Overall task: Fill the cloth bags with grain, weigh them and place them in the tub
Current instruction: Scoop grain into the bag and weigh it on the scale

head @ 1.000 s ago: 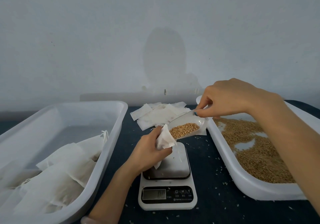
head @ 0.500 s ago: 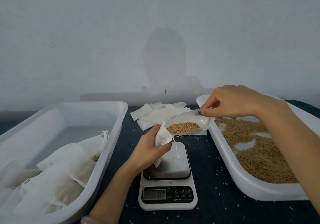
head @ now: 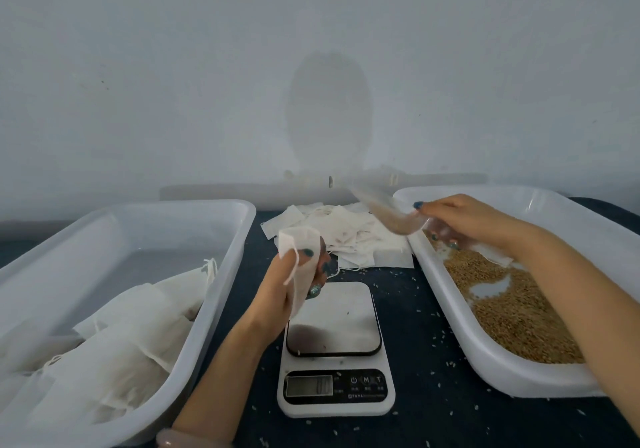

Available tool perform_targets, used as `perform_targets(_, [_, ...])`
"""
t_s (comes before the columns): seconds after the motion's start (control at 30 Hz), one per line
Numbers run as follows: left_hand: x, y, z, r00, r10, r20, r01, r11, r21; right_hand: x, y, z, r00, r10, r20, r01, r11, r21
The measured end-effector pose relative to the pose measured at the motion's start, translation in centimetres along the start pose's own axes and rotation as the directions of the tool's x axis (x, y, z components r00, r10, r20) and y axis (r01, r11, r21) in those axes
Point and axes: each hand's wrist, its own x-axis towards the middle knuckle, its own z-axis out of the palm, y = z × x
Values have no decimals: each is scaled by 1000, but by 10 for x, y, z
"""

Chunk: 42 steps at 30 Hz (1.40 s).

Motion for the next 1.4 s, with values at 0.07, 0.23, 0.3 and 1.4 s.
perform_targets(0.07, [1, 4, -1, 1000, -11, 1, 11, 995, -97, 3, 6, -3, 992, 86, -97, -89, 996, -27])
perform_targets(0.23, [2, 2, 1, 995, -10, -95, 2, 997, -82, 10, 22, -11, 945, 322, -63, -327, 913, -243])
perform_targets(0.3, [0, 0, 2, 992, 11, -129, 2, 995, 101, 14, 30, -10, 927, 372, -55, -352, 807, -474])
perform_targets(1.4, [6, -14, 20, 933, 65, -354, 256, 569, 781, -36, 0, 152, 895, -372, -248, 300, 911, -284])
